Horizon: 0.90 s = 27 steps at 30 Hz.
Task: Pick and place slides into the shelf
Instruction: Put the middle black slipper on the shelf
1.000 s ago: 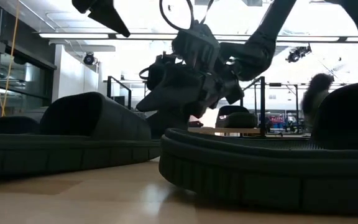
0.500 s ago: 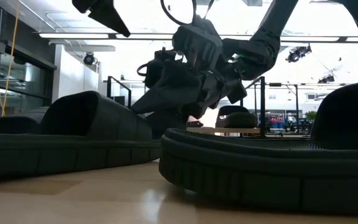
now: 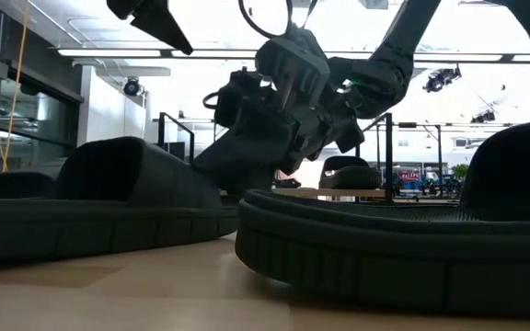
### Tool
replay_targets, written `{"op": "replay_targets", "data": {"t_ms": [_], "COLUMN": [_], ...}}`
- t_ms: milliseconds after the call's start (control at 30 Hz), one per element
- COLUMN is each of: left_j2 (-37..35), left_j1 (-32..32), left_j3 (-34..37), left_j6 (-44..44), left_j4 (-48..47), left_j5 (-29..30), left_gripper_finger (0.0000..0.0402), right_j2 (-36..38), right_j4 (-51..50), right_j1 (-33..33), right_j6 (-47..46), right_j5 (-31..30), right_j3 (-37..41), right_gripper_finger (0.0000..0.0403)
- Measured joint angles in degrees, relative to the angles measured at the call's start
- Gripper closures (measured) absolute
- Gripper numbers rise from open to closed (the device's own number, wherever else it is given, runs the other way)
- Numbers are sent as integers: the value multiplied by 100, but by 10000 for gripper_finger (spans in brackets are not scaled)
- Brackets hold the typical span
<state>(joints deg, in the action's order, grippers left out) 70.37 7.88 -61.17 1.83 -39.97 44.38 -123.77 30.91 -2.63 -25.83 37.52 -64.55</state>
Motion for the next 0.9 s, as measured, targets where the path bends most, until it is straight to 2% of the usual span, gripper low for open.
{"op": "replay_targets", "data": {"t_ms": [100, 400, 900], "left_j2": [2, 1, 2], "left_j1": [0, 0, 0], "left_j3": [0, 0, 0], "left_j6": [0, 0, 0], "left_j4": [0, -1, -2], "left_j5": [0, 0, -1], "left_gripper_finger": [156, 156, 156], "right_j2": [3, 3, 100], "right_j4": [1, -16, -394], "right_j1": [25, 36, 253], "right_j6": [118, 38, -87], "right_j5": [2, -10, 347], "right_j3": [0, 0, 0], "right_gripper_finger": [395, 399, 402]}}
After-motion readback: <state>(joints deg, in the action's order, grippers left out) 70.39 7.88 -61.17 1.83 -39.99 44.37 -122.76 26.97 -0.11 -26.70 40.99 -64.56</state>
